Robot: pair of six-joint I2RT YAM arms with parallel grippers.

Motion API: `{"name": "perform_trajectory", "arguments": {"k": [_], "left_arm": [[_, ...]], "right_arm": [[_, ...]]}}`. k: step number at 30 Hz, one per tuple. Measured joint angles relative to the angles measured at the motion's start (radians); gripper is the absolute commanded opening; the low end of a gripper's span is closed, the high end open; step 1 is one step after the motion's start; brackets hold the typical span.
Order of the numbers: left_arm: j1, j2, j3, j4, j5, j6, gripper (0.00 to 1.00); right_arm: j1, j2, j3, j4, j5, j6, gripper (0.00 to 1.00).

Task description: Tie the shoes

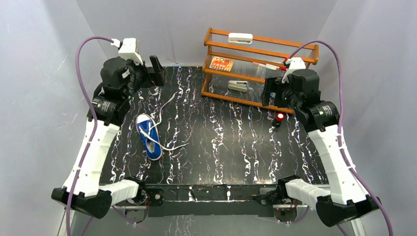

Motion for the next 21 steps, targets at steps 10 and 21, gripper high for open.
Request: {"name": "perform_trajectory", "arguments": {"k": [10,21], "left_arm": [[0.182,0.149,0.018,-0.326,0.032,-0.261,0.98],[0.250,0.159,-0.219,-0.629,0.066,-0.453,0.90]], "right_arm": [[-0.079,0.146,0.073,-0.104,-0.148,0.026,0.98],[-0.107,0.201,0.091,-0.139,-0.380,0.040,0.99]]}}
